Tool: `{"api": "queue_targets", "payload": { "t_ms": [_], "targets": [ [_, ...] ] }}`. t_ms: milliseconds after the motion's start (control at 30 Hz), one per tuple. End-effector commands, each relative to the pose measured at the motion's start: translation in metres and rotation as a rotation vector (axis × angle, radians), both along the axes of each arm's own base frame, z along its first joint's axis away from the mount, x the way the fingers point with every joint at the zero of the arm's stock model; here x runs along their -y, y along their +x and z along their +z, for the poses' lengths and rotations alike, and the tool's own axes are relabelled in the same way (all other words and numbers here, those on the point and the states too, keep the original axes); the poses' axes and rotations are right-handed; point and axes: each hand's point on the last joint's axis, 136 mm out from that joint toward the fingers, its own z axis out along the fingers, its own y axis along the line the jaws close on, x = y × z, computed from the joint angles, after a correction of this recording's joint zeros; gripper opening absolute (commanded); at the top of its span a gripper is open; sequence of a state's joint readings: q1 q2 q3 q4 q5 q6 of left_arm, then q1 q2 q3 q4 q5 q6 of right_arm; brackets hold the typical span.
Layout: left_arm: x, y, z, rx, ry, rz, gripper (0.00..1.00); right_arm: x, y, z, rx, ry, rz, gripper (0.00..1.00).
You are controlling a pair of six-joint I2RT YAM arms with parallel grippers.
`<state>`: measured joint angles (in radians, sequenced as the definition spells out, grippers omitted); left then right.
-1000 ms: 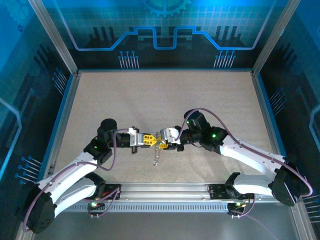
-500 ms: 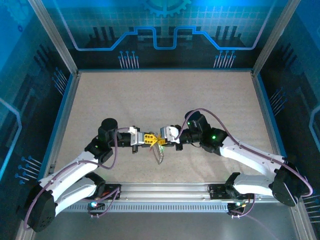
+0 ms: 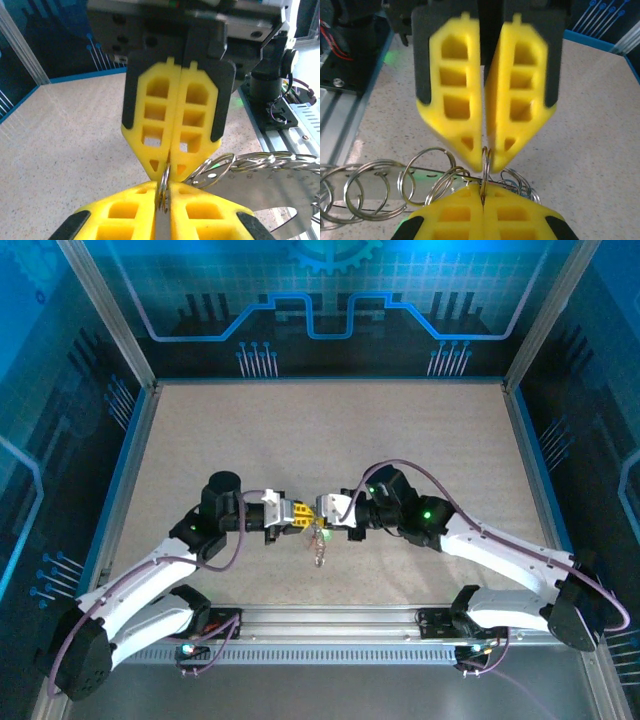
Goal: Put the keys on the keyring
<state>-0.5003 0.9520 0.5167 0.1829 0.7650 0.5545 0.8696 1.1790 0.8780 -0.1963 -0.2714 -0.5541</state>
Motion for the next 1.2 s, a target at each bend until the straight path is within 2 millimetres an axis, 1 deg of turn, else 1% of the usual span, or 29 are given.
{"api": "queue_targets", "payload": {
  "t_ms": [0, 200, 500, 600, 667, 733, 933, 967, 1000, 1067, 1133, 1167],
  "targets": [
    [0.0, 0.003, -0.001, 0.004, 0.038, 0.009, 0.15, -0.001, 0.008, 0.01, 0.036, -0.037, -0.051, 0.0],
    [-0.001, 0.005, -0.001, 0.008, 0.044, 0.025, 0.16, -0.007, 0.007, 0.01, 0.035, -0.052, -0.036, 0.0],
    [-0.001, 0.002, 0.009, 0.036, 0.004, 0.018, 0.17, -0.013, 0.006, 0.009, 0.029, -0.051, -0.024, 0.0],
    [-0.001, 0.001, 0.007, 0.033, 0.017, 0.011, 0.1, -0.015, 0.004, 0.013, 0.033, -0.028, -0.016, 0.0],
    [-0.002, -0.001, 0.004, 0.026, 0.038, 0.004, 0.03, -0.016, 0.002, 0.016, 0.035, -0.009, -0.003, 0.0],
    [-0.002, 0.0, 0.003, 0.03, 0.047, 0.006, 0.01, -0.017, -0.001, 0.019, 0.039, 0.003, 0.016, 0.0],
    [-0.005, 0.001, 0.002, 0.032, 0.069, 0.022, 0.0, -0.013, -0.005, 0.029, 0.046, 0.061, 0.028, 0.0],
    [-0.005, 0.0, 0.003, 0.037, 0.065, 0.02, 0.0, -0.012, -0.006, 0.03, 0.048, 0.067, 0.032, 0.02],
    [-0.004, 0.0, 0.006, 0.044, 0.053, 0.018, 0.0, -0.011, -0.006, 0.03, 0.052, 0.078, 0.032, 0.06],
    [-0.004, 0.002, 0.016, 0.05, -0.001, 0.023, 0.0, -0.008, -0.005, 0.03, 0.062, 0.106, 0.031, 0.11],
    [-0.005, 0.003, 0.028, 0.056, -0.077, 0.029, 0.0, -0.004, -0.006, 0.022, 0.063, 0.132, 0.038, 0.16],
    [-0.006, 0.003, 0.034, 0.064, -0.109, 0.029, 0.0, -0.003, -0.006, 0.021, 0.062, 0.145, 0.04, 0.16]
  ]
}}
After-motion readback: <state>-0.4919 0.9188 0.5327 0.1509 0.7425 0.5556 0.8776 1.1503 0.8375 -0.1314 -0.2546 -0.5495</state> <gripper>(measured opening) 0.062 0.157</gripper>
